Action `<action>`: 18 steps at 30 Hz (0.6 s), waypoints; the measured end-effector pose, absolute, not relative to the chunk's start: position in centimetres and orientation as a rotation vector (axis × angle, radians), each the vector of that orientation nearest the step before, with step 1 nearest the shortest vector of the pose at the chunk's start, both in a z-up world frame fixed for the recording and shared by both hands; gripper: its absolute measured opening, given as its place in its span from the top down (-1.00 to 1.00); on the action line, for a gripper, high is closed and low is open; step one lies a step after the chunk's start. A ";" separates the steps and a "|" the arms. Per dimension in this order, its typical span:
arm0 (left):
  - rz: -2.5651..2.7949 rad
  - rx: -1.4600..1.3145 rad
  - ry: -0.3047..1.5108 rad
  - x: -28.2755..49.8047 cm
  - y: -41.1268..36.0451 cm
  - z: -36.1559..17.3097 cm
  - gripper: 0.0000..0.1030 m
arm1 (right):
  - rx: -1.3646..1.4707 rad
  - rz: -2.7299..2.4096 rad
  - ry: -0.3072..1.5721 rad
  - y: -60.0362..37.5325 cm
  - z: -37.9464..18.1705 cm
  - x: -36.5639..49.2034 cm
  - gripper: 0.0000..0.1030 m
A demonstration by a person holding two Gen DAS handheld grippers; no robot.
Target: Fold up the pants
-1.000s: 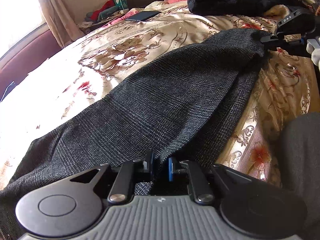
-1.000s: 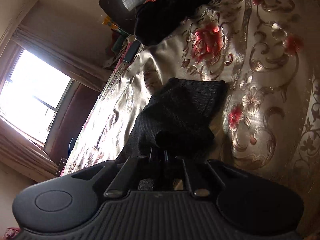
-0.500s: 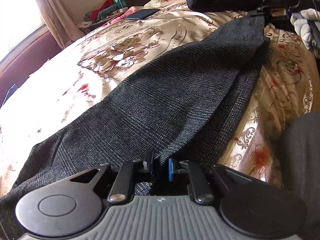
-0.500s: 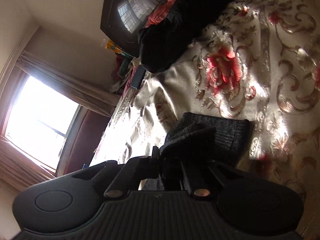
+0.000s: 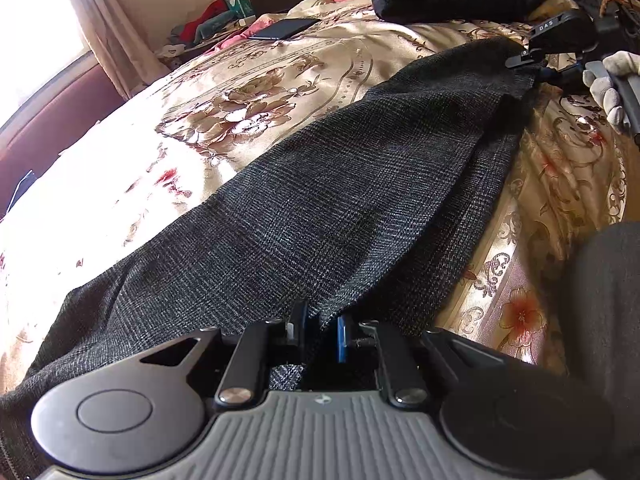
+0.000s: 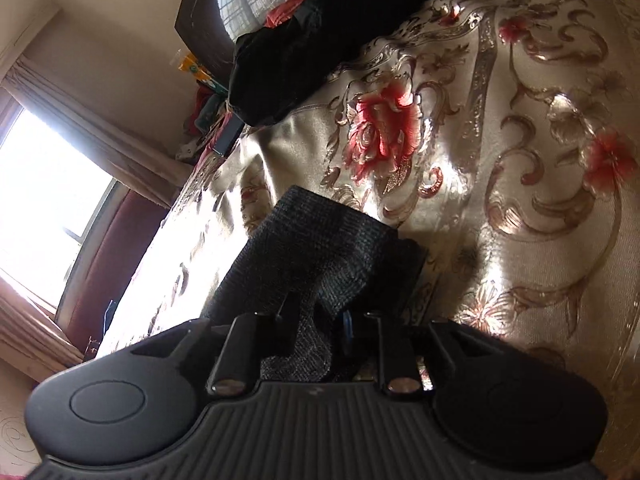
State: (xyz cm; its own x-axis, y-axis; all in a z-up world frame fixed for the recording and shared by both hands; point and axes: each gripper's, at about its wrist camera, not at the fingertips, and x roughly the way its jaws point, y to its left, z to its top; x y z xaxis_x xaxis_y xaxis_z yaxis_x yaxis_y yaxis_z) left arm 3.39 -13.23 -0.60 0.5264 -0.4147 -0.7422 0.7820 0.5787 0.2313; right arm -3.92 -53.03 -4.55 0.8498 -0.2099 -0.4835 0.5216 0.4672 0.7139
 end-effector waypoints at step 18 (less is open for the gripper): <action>-0.768 0.581 0.691 3.6 -13.0 -0.7 0.47 | 0.866 -0.412 0.374 -53.6 -2.2 -2.0 0.91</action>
State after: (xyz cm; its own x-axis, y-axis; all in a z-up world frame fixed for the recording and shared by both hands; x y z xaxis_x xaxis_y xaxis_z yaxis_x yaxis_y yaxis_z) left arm 3.58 -12.98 -0.74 0.5262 -0.4222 -0.7381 0.7786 0.5882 0.2186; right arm -2.04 -53.56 -2.24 0.8584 -0.1947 -0.4745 0.4910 0.5793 0.6506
